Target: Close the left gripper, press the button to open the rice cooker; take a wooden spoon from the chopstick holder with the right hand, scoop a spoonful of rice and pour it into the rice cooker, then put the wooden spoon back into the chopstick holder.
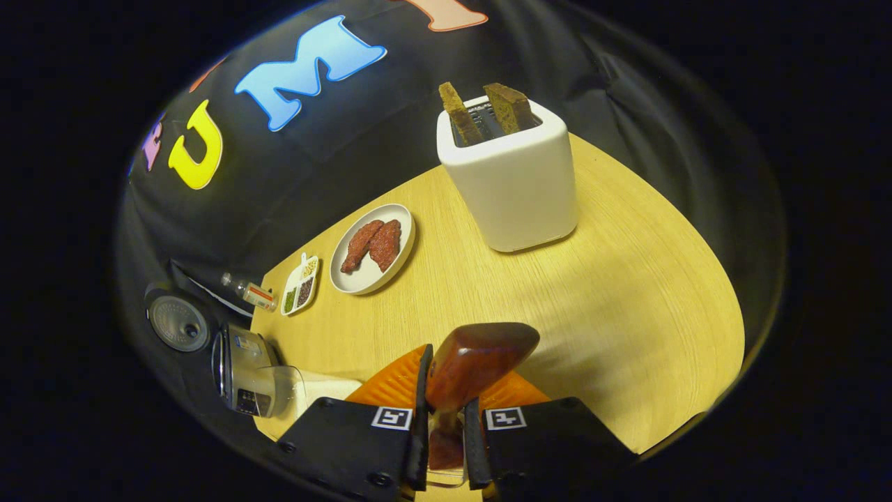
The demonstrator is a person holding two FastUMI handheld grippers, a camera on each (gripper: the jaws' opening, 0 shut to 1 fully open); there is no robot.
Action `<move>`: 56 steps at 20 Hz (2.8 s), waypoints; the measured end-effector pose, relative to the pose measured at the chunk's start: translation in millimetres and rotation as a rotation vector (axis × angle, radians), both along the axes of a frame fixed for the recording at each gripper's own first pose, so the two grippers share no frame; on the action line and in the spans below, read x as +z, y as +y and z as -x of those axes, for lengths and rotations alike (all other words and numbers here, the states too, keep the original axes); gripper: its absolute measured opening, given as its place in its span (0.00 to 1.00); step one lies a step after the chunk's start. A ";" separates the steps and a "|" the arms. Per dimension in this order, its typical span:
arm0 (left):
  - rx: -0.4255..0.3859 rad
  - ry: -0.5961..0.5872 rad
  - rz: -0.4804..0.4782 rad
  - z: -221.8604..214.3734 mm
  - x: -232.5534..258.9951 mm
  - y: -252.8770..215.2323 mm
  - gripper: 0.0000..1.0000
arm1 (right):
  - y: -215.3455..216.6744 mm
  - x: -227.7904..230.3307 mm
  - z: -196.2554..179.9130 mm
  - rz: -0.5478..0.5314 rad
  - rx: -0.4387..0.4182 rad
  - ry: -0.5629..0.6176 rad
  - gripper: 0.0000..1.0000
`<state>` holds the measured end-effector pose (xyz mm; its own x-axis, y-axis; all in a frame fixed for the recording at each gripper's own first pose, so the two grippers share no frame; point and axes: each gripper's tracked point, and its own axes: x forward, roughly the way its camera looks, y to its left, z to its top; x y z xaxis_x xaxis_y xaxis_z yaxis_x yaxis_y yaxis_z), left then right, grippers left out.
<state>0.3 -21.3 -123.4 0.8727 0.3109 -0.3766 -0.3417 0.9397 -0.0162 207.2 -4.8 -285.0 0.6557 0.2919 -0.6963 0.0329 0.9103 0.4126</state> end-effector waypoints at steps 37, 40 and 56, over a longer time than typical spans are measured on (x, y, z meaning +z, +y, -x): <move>-0.110 -0.077 0.129 2.7 -49.0 186.2 0.97 | 221.7 12.6 55.6 0.538 0.428 -0.346 0.18; -0.114 -0.070 0.136 1.6 -53.6 191.5 0.96 | 240.2 -1.1 61.7 0.490 0.415 -0.293 0.18; -0.145 -0.052 0.113 -4.9 -58.2 211.7 0.96 | 276.2 5.4 86.8 0.052 0.209 -0.055 0.14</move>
<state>5.2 190.4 -181.6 0.9246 0.1386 -0.3548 -0.1986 0.9703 -0.1384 120.3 271.3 -279.6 0.6221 0.3902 -0.6788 -0.1805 0.9151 0.3606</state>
